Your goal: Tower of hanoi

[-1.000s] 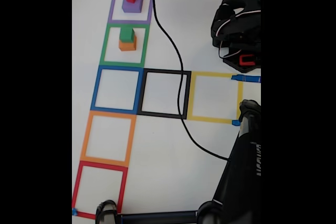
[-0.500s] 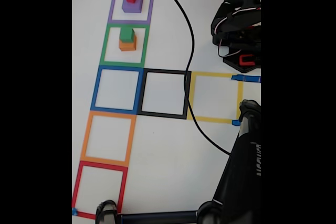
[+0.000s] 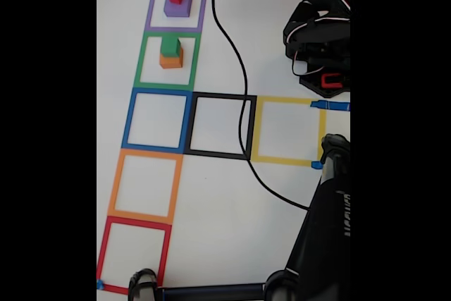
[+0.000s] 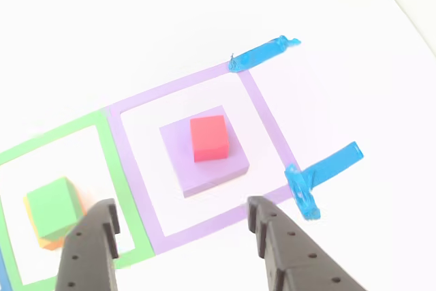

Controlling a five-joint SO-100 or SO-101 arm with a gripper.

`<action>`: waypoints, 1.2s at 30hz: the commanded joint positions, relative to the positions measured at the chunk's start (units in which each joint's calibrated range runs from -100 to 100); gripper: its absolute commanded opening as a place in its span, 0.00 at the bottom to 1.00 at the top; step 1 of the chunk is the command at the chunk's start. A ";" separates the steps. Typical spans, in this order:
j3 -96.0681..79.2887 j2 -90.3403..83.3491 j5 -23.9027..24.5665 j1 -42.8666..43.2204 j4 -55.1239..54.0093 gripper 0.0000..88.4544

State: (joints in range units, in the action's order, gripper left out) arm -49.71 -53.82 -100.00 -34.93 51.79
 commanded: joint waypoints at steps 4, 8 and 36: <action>-16.38 7.59 0.00 0.61 -34.55 0.29; -18.56 16.64 0.00 1.09 -47.99 0.29; -17.65 49.58 0.00 -3.90 -84.67 0.31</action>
State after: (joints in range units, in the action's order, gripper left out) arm -68.57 -5.87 -100.00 -38.68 -28.09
